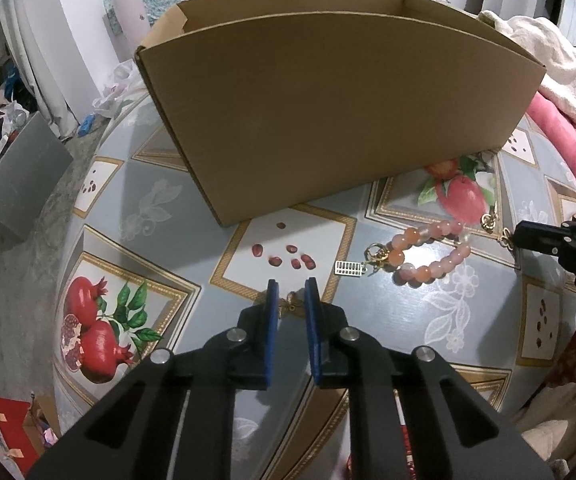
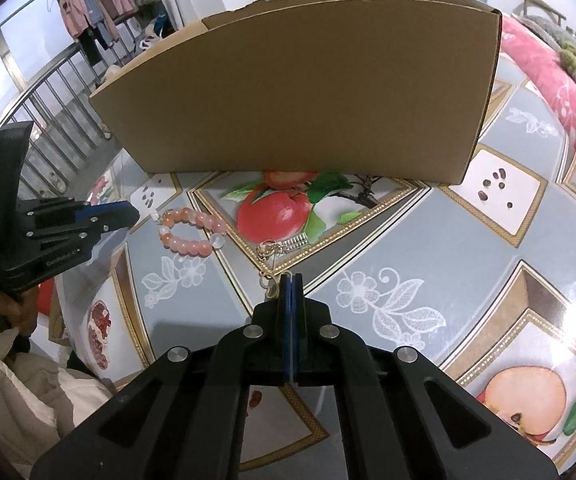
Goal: Organize jewelry
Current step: 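Lift the small gold charm off the table with the right tool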
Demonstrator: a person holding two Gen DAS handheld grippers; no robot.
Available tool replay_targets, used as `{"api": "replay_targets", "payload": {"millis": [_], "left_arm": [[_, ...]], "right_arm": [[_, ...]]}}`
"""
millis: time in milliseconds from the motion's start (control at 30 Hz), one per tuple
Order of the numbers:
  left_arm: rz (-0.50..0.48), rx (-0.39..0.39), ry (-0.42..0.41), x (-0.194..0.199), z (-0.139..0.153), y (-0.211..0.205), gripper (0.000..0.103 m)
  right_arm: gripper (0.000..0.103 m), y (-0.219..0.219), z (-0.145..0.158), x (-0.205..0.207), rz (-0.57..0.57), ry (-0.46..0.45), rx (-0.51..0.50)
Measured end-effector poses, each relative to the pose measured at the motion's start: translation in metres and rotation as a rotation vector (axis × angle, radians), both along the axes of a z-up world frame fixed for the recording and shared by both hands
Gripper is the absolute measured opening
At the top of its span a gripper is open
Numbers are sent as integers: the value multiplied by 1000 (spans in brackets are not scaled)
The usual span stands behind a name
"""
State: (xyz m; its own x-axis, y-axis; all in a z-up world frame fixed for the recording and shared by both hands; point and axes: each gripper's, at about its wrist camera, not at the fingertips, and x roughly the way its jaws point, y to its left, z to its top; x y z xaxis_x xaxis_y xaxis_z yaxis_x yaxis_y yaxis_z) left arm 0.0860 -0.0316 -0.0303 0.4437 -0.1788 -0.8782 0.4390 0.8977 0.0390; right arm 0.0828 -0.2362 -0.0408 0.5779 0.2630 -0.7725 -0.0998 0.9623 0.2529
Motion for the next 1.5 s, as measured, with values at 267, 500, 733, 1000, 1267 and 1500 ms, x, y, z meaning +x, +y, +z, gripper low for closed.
{"api": "replay_targets", "payload": {"millis": [267,500,733,1000,1267,1500], "left_arm": [[2,-15,-8,-6,1,2,12],[12,-43,-34,-8,11,13,12],[16,-82,-85,-15,30,20,12],[16,-109,-134,-20,45,23,12],[16,-122,-125,-23,39,26,12],[18,-134,-117,-23,34,28,12]], "right_arm": [[0,-1,3,0,-4,-2,5],[0,4,12,-3,1,-23,-4],[0,8,24,-11,-3,-58,-19],[7,8,23,-7,-22,-35,3],[33,30,7,11,10,8,-113],[21,51,1,20,20,2,-232]]}}
